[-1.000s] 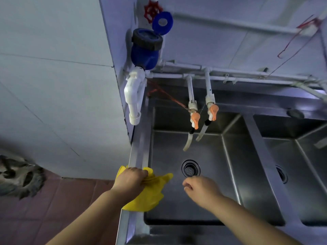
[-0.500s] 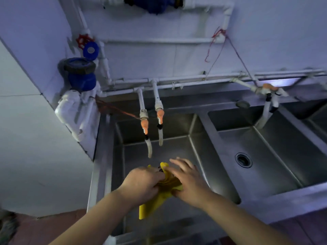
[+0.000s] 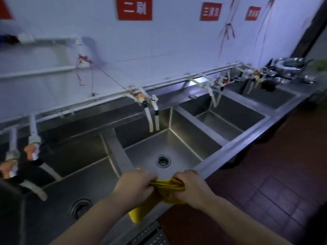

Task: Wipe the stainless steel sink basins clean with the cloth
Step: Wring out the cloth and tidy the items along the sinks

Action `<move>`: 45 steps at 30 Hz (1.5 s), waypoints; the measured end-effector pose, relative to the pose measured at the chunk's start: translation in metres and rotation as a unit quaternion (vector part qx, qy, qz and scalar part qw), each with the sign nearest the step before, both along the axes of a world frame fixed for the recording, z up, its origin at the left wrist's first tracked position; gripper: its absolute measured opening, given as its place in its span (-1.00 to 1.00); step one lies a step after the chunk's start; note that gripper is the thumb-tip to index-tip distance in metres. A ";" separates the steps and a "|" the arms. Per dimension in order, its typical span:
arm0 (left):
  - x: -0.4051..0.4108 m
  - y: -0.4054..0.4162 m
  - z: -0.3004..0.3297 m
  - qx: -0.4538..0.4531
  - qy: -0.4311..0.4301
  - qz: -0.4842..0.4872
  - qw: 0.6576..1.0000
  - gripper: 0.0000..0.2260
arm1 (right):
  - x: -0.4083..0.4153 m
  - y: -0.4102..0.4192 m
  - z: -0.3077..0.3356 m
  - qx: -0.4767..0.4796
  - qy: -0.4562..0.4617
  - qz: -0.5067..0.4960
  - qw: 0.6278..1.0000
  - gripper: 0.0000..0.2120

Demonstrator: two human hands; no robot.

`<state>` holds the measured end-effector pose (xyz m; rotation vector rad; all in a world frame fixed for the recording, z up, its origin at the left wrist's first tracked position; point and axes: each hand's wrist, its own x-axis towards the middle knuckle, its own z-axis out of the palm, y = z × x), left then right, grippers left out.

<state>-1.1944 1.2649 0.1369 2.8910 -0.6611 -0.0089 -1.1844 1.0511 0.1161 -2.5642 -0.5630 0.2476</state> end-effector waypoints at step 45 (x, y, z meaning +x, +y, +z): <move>0.485 -0.737 -0.006 -0.092 0.100 -0.108 0.985 -0.93 | 0.377 -0.787 0.065 -0.078 0.015 -0.274 0.958 -0.93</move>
